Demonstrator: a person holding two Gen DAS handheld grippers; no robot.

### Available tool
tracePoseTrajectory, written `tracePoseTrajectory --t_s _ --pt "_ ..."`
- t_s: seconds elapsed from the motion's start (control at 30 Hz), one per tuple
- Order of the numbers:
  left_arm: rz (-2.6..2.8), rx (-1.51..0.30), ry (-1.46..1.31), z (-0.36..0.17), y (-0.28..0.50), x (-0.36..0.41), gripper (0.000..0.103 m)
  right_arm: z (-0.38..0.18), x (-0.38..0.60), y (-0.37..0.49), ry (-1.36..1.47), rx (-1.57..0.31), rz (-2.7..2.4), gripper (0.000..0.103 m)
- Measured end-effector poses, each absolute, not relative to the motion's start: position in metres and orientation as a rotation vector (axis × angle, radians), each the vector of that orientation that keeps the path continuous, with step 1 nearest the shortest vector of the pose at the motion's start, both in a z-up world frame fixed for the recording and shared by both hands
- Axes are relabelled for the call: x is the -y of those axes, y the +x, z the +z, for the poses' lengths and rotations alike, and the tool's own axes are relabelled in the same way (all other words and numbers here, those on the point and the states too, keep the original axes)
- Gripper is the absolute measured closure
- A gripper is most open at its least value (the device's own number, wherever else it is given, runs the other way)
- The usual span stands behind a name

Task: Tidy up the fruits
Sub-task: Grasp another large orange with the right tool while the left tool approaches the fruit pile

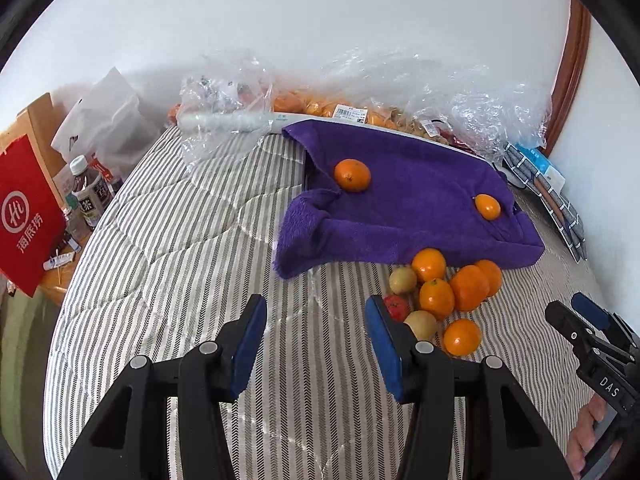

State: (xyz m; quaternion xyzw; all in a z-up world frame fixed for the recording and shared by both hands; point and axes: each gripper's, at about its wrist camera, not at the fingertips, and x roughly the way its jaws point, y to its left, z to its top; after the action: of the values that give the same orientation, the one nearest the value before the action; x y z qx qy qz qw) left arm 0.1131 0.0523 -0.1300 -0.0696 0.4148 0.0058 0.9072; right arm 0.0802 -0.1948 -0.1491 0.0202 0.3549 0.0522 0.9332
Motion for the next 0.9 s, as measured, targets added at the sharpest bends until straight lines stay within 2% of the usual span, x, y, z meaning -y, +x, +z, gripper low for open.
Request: tracePoseTrajectory --t_s 0.2,0.27,0.3,0.63,0.9 --pt "0.047 -0.887 -0.136 -0.149 0.116 -0.068 0.054 -0.16 0.189 0.089 0.058 -0.75 0.123 0.034" --pt "0.061 -0.893 -0.133 -0.156 0.117 -0.074 0.054 -0.167 0.189 0.095 0.069 -0.787 0.142 0.049" --pt "0.061 -0.898 -0.14 -0.159 0.118 -0.077 0.054 -0.169 0.188 0.098 0.076 -0.795 0.141 0.051" --pt "0.047 -0.927 -0.181 -0.177 0.136 -0.095 0.053 -0.182 0.171 0.123 0.035 -0.797 0.185 0.057" --pt "0.015 -0.907 -0.167 -0.178 0.141 -0.094 0.049 -0.188 0.161 0.145 0.022 -0.813 0.183 0.057"
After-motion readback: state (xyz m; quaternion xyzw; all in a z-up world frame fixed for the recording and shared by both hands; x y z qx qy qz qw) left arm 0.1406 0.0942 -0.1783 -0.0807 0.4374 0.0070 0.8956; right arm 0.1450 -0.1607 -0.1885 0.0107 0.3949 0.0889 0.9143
